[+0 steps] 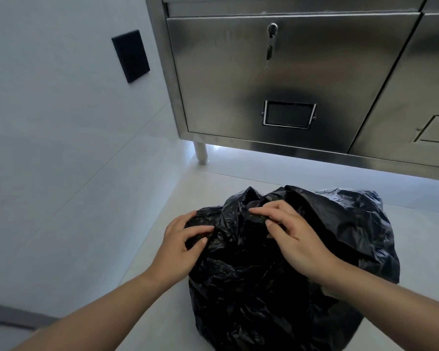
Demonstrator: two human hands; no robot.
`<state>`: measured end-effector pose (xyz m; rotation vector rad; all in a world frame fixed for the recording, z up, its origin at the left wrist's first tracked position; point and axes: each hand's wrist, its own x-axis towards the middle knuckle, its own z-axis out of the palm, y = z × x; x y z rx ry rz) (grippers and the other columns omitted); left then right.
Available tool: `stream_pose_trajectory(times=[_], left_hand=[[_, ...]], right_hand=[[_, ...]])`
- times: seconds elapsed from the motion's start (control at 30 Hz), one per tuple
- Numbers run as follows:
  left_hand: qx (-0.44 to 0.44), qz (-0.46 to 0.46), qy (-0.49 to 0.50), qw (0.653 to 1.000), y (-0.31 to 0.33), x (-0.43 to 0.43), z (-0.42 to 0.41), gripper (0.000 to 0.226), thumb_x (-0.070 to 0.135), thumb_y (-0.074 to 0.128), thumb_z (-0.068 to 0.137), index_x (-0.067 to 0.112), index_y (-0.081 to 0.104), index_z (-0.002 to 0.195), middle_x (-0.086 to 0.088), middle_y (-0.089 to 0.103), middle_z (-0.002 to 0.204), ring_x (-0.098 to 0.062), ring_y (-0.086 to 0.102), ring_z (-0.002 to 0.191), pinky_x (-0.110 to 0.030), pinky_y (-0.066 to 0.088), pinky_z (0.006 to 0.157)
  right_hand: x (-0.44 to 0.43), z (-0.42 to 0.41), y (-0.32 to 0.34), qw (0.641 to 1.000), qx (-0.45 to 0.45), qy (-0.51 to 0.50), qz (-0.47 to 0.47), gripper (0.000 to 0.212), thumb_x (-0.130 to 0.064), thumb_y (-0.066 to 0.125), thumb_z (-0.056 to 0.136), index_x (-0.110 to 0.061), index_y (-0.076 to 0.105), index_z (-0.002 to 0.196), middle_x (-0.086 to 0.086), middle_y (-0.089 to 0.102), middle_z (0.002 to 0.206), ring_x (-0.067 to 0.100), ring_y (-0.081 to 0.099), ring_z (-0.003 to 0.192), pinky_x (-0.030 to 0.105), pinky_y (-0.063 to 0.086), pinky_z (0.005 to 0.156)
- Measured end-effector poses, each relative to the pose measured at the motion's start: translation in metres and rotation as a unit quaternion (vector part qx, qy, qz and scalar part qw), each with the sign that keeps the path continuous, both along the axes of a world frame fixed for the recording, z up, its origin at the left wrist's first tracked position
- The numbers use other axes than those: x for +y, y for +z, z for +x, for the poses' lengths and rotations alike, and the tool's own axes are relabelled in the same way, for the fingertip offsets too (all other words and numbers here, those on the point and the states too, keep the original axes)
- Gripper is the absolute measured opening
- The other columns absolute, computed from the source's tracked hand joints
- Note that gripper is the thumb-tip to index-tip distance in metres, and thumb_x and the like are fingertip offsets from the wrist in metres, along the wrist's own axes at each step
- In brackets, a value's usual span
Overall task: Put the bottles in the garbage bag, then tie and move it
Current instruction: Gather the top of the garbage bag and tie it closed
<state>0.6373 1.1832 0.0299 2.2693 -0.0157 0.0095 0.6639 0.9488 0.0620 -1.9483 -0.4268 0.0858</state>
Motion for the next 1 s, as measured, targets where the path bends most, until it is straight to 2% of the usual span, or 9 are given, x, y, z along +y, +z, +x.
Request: stream_pose_trajectory(times=[0.13,0.23,0.33,0.43,0.53,0.73,0.8,0.9,1.0], left_hand=[[0.053,0.008,0.064,0.997,-0.008,0.013,0.005,0.042,0.034,0.055,0.09,0.042,0.044,0.13,0.003,0.019,0.155,-0.017,0.009,0.143,-0.037,0.013,0.115],[0.118,-0.02,0.078,0.99,-0.014,0.022,0.011,0.041,0.049,0.034,0.095,0.042,0.042,0.135,0.007,0.006,0.158,-0.015,-0.001,0.144,-0.04,0.005,0.117],[0.136,-0.041,0.068,0.987,-0.022,0.021,0.019,0.043,0.038,0.021,0.1,0.034,0.045,0.136,0.004,0.009,0.158,-0.015,0.003,0.145,-0.036,0.005,0.118],[0.122,-0.052,0.078,0.988,-0.028,0.015,0.023,0.039,0.023,0.027,0.101,0.019,0.055,0.128,0.001,0.035,0.148,-0.015,0.026,0.14,-0.016,0.016,0.107],[0.11,-0.106,0.127,0.98,-0.032,0.015,0.019,0.034,0.014,0.049,0.094,0.018,0.054,0.128,0.002,0.05,0.137,-0.016,0.043,0.129,-0.018,0.029,0.1],[0.186,-0.054,0.227,0.955,-0.033,0.02,0.016,0.072,0.046,0.067,0.079,0.031,0.033,0.141,-0.001,0.011,0.157,-0.023,0.009,0.144,-0.043,0.018,0.115],[0.252,-0.154,0.226,0.928,-0.032,0.021,0.013,0.081,0.051,0.066,0.077,0.038,0.023,0.144,0.002,0.008,0.157,-0.024,0.021,0.14,-0.047,0.031,0.107],[0.276,-0.272,0.208,0.898,-0.03,0.016,0.005,0.072,0.045,0.066,0.08,0.043,0.027,0.14,0.009,0.042,0.138,-0.011,0.051,0.108,-0.036,0.049,0.08],[0.199,-0.245,0.154,0.936,-0.022,0.004,0.005,0.055,0.038,0.069,0.079,0.042,0.044,0.128,0.018,0.057,0.113,-0.002,0.059,0.096,-0.02,0.053,0.063]], right_hand=[[0.01,0.003,0.006,1.0,0.006,0.018,0.021,0.03,-0.008,0.058,0.088,-0.03,0.068,0.106,-0.008,0.062,0.1,0.005,0.058,0.092,0.028,0.048,0.084],[0.019,0.008,0.01,0.997,0.042,0.004,0.059,0.024,-0.011,0.066,0.083,-0.033,0.067,0.093,-0.009,0.069,0.092,0.008,0.065,0.086,0.034,0.052,0.082],[0.018,0.012,0.01,0.997,0.048,-0.001,0.066,0.018,-0.013,0.07,0.079,-0.03,0.068,0.084,-0.01,0.071,0.086,0.008,0.067,0.08,0.031,0.054,0.076],[0.012,0.013,0.007,0.996,0.059,-0.006,0.072,0.019,-0.011,0.071,0.079,-0.029,0.068,0.082,-0.008,0.072,0.082,0.009,0.068,0.076,0.027,0.053,0.071],[0.008,0.013,0.003,0.995,0.073,-0.01,0.073,0.018,-0.01,0.071,0.079,-0.028,0.068,0.081,-0.009,0.072,0.081,0.008,0.067,0.074,0.021,0.051,0.067],[0.006,0.015,0.003,0.994,0.08,-0.001,0.077,0.019,-0.009,0.071,0.078,-0.027,0.068,0.082,-0.009,0.071,0.083,0.008,0.067,0.076,0.023,0.053,0.071],[0.006,0.014,0.005,0.993,0.089,0.01,0.08,0.021,-0.008,0.071,0.078,-0.027,0.069,0.084,-0.007,0.071,0.085,0.009,0.067,0.077,0.03,0.053,0.076],[0.004,0.01,0.009,0.993,0.088,0.034,0.068,0.025,-0.011,0.073,0.076,-0.03,0.07,0.093,-0.003,0.07,0.089,0.01,0.065,0.082,0.035,0.052,0.081],[0.004,0.008,0.013,0.996,0.055,0.035,0.054,0.021,-0.018,0.074,0.076,-0.03,0.072,0.094,-0.003,0.069,0.087,0.013,0.064,0.082,0.031,0.052,0.076]])
